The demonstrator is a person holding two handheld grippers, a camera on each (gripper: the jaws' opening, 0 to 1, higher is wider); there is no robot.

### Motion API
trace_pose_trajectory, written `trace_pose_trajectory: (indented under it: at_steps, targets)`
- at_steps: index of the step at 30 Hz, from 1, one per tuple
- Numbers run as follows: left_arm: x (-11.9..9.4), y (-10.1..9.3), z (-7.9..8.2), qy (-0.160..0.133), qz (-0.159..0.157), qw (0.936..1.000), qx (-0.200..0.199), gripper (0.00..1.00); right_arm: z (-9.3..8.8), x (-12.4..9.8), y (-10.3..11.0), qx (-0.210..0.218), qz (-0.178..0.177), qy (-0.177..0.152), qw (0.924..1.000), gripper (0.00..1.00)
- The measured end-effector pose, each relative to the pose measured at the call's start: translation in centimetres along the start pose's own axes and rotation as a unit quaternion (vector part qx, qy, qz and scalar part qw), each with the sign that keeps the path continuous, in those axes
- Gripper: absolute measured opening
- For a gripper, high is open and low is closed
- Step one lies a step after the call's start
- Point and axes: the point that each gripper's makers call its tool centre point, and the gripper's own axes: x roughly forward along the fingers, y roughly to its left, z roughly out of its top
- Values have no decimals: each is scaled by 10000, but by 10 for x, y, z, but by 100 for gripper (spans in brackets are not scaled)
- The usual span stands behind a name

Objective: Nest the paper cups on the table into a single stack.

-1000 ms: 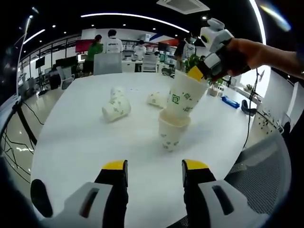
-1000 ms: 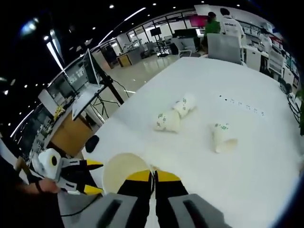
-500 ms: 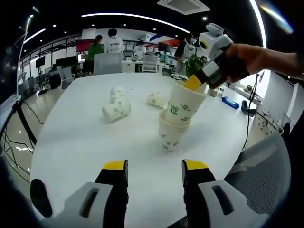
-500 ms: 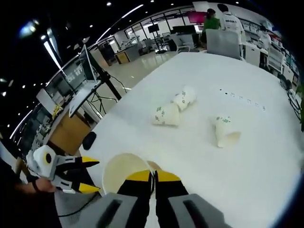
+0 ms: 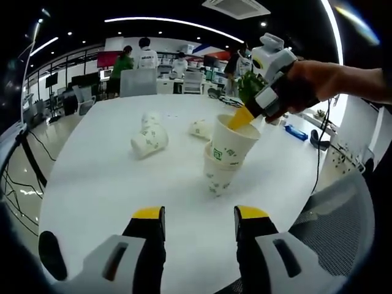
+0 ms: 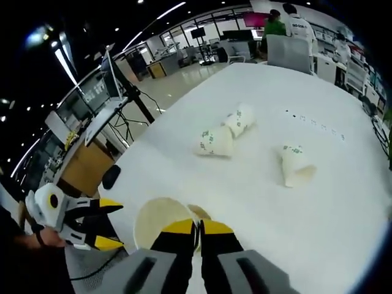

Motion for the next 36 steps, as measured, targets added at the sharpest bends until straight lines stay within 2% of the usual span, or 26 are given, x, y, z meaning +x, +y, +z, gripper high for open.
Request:
trace_pose_trajectory:
  at_steps: [4,14,36]
  targets:
    - [0,-1,0,5,-12,10000,-7,44,-3,2,3,-1,-4,19,10000,0]
    - [0,0,-1,30,-9,10000,-14,44,-8,12,-5,63,-39,89,9999,0]
    - [1,0,-1,56,-5,10000,-16,43,-9,7,-8,178,-102,40,9998,1]
